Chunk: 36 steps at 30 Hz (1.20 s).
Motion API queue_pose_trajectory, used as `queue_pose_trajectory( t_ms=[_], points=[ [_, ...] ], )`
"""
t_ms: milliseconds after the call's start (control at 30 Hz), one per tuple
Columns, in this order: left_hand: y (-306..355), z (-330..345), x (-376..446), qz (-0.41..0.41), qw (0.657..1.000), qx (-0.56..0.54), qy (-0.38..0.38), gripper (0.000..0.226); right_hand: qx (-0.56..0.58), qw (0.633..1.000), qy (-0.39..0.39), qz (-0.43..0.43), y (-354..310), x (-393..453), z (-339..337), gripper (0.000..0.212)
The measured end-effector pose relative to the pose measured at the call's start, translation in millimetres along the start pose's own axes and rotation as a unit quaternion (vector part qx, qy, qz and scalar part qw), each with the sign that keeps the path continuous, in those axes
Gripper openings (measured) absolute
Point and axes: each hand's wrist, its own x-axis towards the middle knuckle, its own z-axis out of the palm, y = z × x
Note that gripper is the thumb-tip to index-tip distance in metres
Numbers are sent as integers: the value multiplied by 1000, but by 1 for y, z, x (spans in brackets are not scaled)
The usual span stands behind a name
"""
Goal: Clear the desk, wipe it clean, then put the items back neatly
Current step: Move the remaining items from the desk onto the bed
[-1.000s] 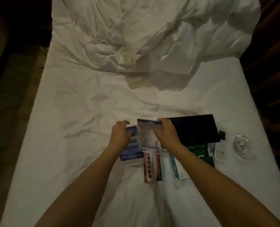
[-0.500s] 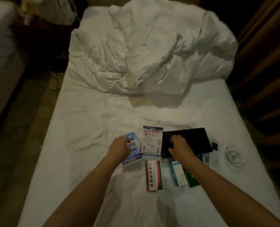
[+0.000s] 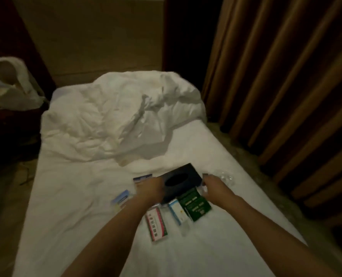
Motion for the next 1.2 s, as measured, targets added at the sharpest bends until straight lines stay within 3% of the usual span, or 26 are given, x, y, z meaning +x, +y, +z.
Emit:
queue_pose_trajectory(
  t_ms=[133,300,567,933,1067,1200],
  points=[
    [90,10,-15,80,996,42,1,29,-3,997,50,66,59,-83,-35,35],
    [221,48,-63,187,981,34,-22,38,3,979,110,174,142,-215,-56,33],
    [437,155,-202,386,917,53,-87,26,66,914,175,361,248,-485,-49,28],
    [628,304,-403,595,764,154,-195,28,110,770,250,576,282,-792,18,36],
    [671,350,-473,649,696,197,-235,31,118,723,272,624,284,-869,45,26],
    [722,391,-530,717,619,213,-240,19,136,672,292,667,307,-928,70,18]
  ],
)
